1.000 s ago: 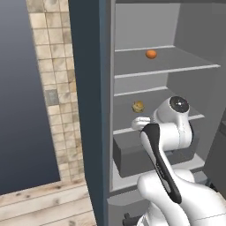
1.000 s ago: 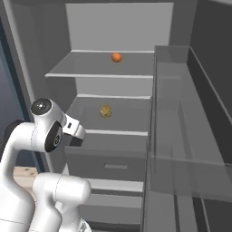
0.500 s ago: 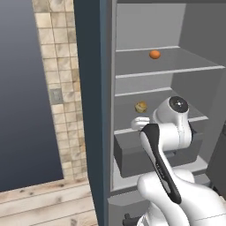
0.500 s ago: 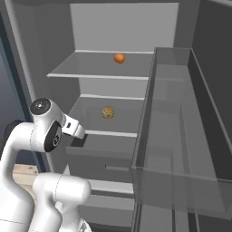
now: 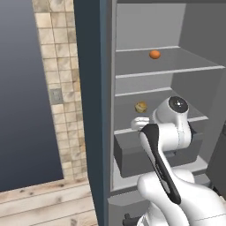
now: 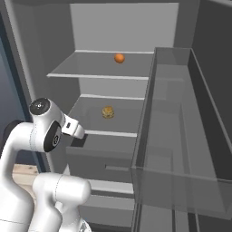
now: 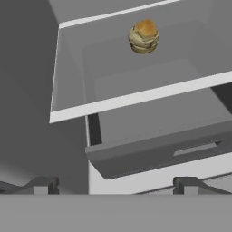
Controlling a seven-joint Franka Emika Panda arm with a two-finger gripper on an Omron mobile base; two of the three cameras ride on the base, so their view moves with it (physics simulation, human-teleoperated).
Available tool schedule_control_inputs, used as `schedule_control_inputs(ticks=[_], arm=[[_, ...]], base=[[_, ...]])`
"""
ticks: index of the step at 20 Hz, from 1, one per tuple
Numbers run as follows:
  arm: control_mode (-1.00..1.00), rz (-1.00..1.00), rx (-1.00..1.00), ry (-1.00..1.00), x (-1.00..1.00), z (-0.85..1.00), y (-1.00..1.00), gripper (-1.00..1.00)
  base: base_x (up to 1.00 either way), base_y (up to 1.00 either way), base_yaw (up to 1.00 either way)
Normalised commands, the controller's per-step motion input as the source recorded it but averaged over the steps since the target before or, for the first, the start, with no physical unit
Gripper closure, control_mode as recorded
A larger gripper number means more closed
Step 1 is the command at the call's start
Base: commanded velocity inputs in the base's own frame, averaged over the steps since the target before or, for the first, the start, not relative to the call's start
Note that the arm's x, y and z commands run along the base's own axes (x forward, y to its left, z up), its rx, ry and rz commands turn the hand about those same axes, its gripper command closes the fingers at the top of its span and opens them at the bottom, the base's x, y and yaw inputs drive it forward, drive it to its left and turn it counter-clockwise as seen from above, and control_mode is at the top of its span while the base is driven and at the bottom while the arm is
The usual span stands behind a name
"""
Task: Pick the egg and butter from the fridge and place them by the bowl for mixing.
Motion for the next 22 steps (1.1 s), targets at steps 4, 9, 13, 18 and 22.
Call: schedule_control_inputs(ticks=[4,9,13,18,22], arm=[[1.00,0.00,0.00,0.00,0.00,0.00,0.00,-1.00],[-1.00,-0.05,0.01,-0.19,-0.03,0.22,-0.03,-1.00],[-1.00,-0.08,0.06,-0.39,-0.07,0.48,-0.14,-1.00],[-1.00,-0.01,0.07,-0.23,0.00,0.55,-0.14,-1.00],[-1.00,0.02,0.04,-0.04,0.00,0.53,-0.09,-1.00]], base=[[-0.03,0.00,0.00],[0.00,0.00,0.00],[0.00,0.00,0.00],[0.00,0.00,0.00],[0.00,0.00,0.00]])
